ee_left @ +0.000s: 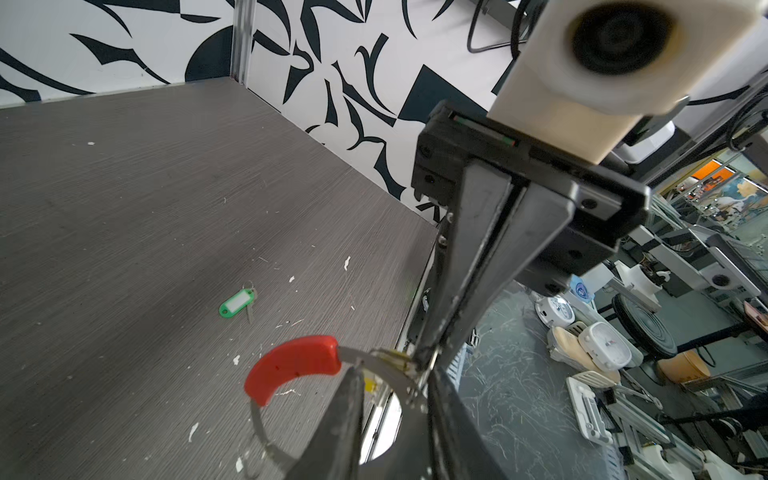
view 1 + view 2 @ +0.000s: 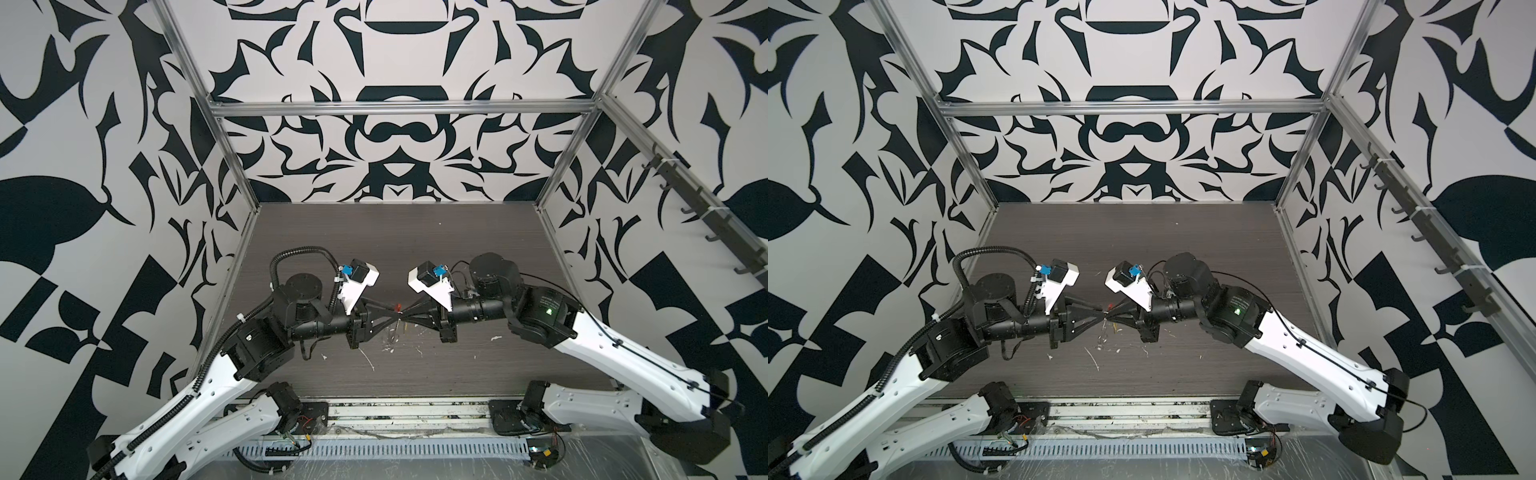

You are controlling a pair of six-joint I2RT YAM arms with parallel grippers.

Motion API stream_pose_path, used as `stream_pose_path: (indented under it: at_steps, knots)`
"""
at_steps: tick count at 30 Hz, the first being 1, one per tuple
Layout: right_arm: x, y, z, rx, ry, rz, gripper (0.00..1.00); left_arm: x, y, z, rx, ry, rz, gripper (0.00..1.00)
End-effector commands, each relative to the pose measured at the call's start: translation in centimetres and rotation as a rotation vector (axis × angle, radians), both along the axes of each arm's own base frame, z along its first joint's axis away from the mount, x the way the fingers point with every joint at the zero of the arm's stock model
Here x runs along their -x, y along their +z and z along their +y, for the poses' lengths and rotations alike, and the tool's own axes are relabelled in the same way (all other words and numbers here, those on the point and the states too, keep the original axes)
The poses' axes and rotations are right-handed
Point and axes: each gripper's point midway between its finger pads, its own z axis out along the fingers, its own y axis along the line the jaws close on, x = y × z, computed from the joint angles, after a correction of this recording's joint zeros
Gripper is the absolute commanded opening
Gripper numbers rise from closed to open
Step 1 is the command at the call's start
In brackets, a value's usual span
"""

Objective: Remove the keys from the keyring

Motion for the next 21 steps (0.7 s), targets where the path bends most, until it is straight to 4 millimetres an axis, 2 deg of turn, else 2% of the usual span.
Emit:
stream_pose_path:
  at_steps: [1,4,9,12,15,21]
  knots:
    - [0.6,3.1,0.1,-0.075,0.035,-0.051,0.0,0.5,1.0,-0.1,0.005,-0.032,-0.015,0.24]
    - [0.5,3.1,0.2,-0.074,0.032,-0.048,0.0,0.8,1.1,-0.4,0.014,-0.061,-0.01,0.22]
    - [0.0,3.1,0.3,-0.071,0.007,-0.054,0.0,1.4,1.3,-0.7,0.034,-0.102,-0.007,0.25]
    - [-0.1,3.2,0.3,-0.075,0.004,-0.057,0.0,1.5,1.2,-0.8,0.031,-0.111,-0.003,0.18]
    - [-0.2,3.2,0.5,-0.076,0.002,-0.054,0.0,1.6,1.1,-0.9,0.034,-0.121,-0.003,0.16]
    - [0.4,3.9,0.2,-0.091,0.038,-0.052,0.0,2.0,0.9,-0.5,0.023,-0.132,-0.03,0.25]
